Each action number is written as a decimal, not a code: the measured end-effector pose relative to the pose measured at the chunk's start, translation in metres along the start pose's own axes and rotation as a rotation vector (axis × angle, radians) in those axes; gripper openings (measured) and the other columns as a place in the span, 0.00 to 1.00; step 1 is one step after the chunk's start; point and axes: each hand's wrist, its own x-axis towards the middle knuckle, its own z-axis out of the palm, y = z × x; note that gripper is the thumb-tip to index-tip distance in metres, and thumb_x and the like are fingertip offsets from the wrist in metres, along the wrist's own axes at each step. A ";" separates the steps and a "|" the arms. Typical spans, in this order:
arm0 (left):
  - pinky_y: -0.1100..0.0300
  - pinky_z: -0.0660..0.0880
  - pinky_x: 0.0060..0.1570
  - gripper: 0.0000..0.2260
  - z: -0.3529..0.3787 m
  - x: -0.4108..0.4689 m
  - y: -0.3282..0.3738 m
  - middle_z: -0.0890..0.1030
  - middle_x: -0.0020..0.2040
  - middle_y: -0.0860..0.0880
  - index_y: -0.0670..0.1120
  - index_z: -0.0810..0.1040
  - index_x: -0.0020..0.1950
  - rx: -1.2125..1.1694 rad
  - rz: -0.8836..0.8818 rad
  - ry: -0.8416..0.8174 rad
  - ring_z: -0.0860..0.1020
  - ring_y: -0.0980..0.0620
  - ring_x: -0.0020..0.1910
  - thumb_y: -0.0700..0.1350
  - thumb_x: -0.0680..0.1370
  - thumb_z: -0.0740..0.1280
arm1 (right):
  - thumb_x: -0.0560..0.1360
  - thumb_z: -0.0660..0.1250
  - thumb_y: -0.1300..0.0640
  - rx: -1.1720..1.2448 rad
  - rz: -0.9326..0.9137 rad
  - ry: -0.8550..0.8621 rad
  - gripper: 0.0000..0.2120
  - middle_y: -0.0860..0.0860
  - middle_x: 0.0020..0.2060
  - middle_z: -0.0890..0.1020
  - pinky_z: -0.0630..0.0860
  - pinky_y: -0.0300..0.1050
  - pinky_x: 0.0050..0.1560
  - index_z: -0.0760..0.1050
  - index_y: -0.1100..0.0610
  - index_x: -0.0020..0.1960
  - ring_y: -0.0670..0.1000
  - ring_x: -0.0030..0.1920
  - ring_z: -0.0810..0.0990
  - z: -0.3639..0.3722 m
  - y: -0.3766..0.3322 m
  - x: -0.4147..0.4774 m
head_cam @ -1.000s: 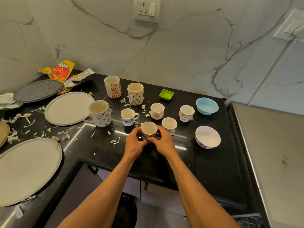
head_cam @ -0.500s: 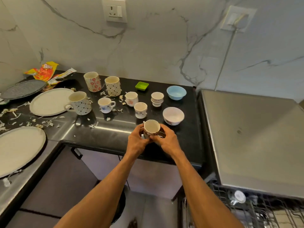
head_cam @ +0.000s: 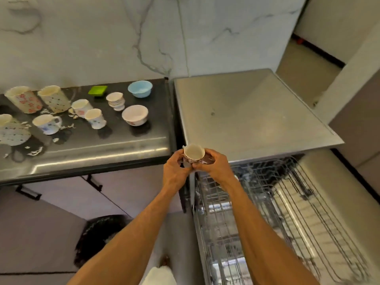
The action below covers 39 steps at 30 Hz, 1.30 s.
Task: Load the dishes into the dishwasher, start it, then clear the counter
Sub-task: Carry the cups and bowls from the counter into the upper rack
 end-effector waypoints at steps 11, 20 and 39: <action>0.52 0.76 0.59 0.30 0.126 -0.027 -0.033 0.78 0.58 0.53 0.48 0.72 0.65 0.133 -0.230 -0.472 0.77 0.52 0.56 0.51 0.66 0.79 | 0.71 0.76 0.58 0.157 0.330 0.183 0.17 0.49 0.51 0.85 0.80 0.38 0.52 0.79 0.55 0.59 0.42 0.49 0.83 -0.085 0.093 -0.071; 0.50 0.78 0.54 0.26 0.194 -0.025 -0.101 0.82 0.56 0.45 0.44 0.76 0.62 0.138 -0.493 -0.613 0.81 0.47 0.53 0.48 0.67 0.79 | 0.76 0.70 0.58 0.316 0.581 0.317 0.17 0.46 0.48 0.84 0.77 0.49 0.60 0.77 0.54 0.64 0.48 0.52 0.81 -0.086 0.187 -0.071; 0.54 0.76 0.56 0.24 0.268 0.042 -0.154 0.81 0.58 0.47 0.45 0.75 0.65 0.226 -0.464 -0.711 0.78 0.48 0.57 0.36 0.70 0.74 | 0.78 0.68 0.58 0.144 0.811 0.414 0.16 0.62 0.45 0.83 0.82 0.50 0.42 0.77 0.66 0.62 0.57 0.41 0.82 -0.104 0.312 0.017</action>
